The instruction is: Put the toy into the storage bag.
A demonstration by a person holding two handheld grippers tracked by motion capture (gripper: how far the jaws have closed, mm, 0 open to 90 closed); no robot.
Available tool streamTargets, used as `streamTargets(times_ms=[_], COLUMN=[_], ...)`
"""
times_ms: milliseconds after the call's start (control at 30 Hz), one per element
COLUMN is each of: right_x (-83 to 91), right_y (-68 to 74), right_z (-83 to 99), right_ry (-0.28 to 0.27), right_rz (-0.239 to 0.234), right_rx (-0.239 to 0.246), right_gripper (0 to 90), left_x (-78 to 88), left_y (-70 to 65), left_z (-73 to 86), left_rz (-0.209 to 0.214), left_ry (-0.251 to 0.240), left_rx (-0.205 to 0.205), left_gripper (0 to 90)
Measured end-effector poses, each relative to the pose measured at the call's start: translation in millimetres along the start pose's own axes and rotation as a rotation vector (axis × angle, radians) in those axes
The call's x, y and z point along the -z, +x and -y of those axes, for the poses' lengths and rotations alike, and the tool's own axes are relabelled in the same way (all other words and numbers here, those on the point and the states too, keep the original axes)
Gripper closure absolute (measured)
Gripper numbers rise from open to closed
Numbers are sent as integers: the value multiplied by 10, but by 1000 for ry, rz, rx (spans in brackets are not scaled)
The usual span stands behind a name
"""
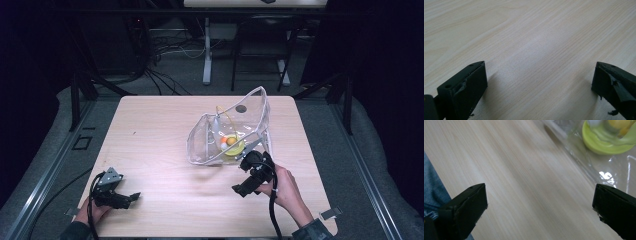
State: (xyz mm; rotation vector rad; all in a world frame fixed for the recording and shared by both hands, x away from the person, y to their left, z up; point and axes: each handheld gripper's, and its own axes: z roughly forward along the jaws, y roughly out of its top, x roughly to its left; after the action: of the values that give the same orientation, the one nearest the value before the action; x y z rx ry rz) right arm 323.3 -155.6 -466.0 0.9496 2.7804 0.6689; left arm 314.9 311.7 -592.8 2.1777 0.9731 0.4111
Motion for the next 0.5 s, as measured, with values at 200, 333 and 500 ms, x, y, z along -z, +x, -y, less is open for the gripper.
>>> streamTargets(times_ms=[200,333,500], right_x=[-165,-284,-394], right_y=[-40,-55,-79], right_z=[187,313,414], right_ry=[47,66,92], right_rz=[-7,-10,-2], right_rx=[-19,-30,-27], right_gripper=[0,0,0], left_x=[1,0,0], left_y=[1,0,0], left_z=[0,0,0], left_rz=[0,0,0], left_ry=[0,0,-1], left_rx=[-2,0,0], left_gripper=[0,0,0])
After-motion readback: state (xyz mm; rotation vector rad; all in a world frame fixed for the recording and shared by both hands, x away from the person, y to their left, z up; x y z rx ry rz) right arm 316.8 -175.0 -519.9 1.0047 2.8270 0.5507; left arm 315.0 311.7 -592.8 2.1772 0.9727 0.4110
